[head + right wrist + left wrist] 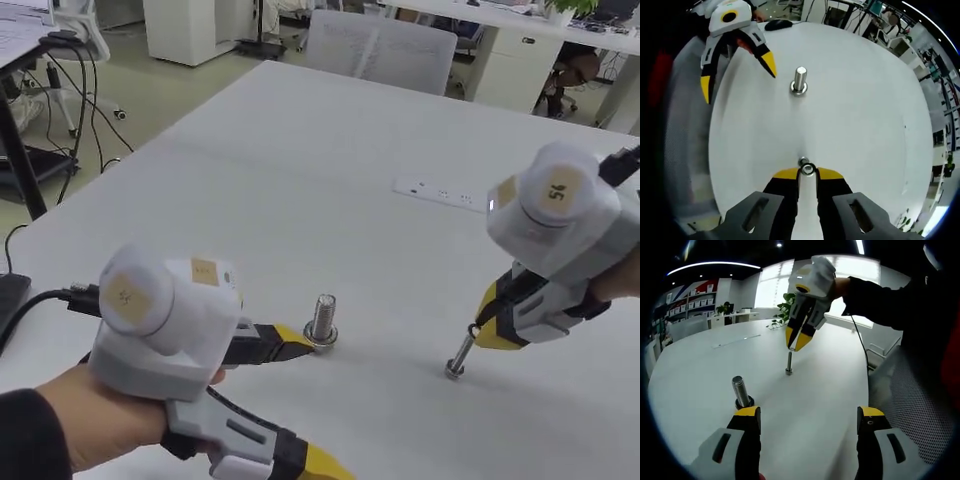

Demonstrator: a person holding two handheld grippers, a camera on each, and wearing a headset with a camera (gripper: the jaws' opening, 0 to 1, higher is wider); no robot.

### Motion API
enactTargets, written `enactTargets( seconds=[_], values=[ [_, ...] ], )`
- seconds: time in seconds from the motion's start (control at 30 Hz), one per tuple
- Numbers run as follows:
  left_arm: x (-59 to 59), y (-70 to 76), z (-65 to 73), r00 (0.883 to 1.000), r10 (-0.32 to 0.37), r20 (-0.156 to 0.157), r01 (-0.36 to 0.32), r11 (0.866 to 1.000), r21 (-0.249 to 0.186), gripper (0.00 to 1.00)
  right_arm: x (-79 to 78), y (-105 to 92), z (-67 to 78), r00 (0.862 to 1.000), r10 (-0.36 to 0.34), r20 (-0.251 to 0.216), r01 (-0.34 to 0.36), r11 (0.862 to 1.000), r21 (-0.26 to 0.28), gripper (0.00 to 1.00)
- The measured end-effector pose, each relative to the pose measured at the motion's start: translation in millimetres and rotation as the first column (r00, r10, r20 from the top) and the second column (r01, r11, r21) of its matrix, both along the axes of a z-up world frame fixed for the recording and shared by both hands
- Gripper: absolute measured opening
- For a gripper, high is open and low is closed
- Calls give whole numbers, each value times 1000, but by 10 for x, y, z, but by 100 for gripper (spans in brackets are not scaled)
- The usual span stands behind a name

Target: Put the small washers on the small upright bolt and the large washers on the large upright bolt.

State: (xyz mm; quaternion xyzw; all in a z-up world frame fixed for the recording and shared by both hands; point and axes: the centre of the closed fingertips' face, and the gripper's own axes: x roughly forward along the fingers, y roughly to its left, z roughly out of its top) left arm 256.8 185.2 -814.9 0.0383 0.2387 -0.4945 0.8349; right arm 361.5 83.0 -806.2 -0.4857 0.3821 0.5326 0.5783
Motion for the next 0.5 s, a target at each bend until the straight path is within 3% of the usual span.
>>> enactTargets(
  seconds=[0.5],
  values=[
    [-3,8,-34,1000,3,-7,-3,1000,2,78,-1,3,-138,1000,2,-26,-2,1000,-9,14]
  ],
)
